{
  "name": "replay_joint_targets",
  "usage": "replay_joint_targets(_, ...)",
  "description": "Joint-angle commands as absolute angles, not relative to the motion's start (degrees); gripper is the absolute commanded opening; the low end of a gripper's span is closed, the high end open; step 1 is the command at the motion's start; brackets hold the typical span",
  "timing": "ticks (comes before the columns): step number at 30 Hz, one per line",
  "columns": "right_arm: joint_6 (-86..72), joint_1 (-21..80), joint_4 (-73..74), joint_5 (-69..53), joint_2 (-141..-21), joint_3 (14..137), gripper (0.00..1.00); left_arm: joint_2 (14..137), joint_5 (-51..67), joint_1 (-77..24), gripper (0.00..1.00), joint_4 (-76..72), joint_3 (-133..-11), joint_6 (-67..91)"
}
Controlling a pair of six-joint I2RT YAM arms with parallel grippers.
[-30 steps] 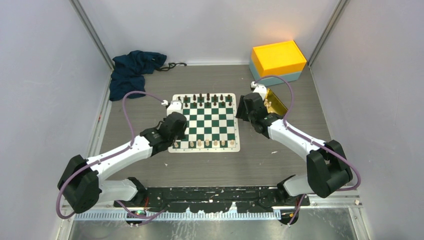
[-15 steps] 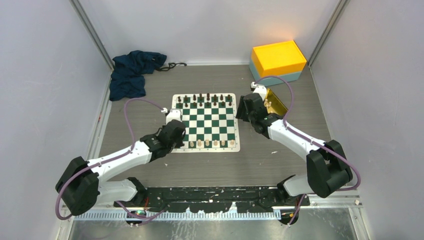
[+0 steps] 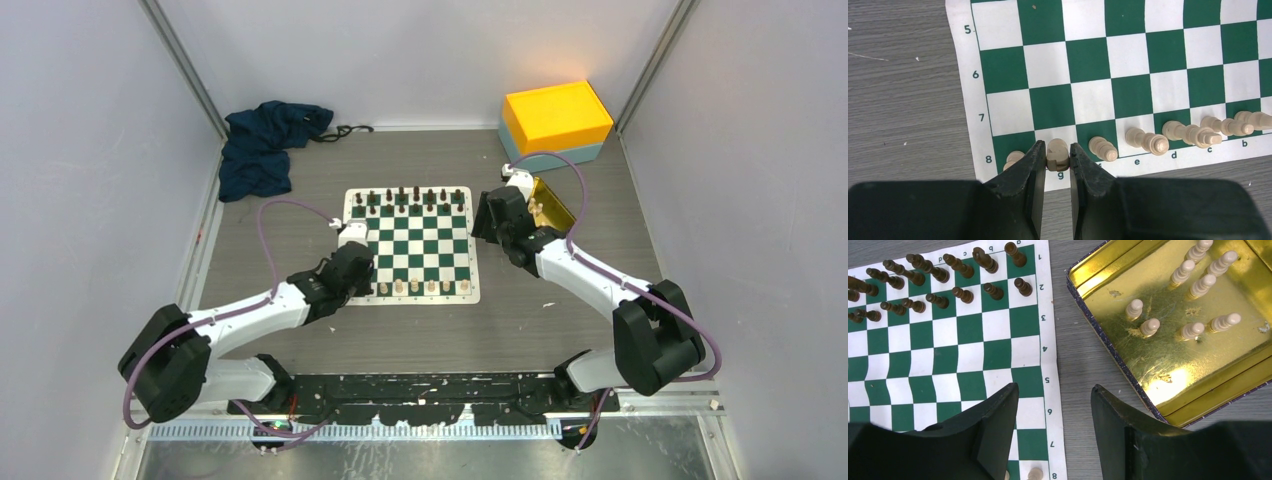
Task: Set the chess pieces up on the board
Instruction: Place the chess piece on the chessboard.
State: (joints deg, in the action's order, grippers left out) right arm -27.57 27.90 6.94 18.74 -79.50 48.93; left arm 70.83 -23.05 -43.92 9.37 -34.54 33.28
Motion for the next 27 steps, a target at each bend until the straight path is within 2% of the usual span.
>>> replay_joint_targets(1,-27.94,27.75,5.61,19.16,-77.96,49.53,0.61,71.31,-23.11,-44.21,0.23,5.31,-34.49,32.36)
replay_joint_targets(27,-27.95,27.77,5.14,18.98,-78.23,49.3,0.6,74.78,-22.59,-44.72,0.29,7.69,-35.52,33.81)
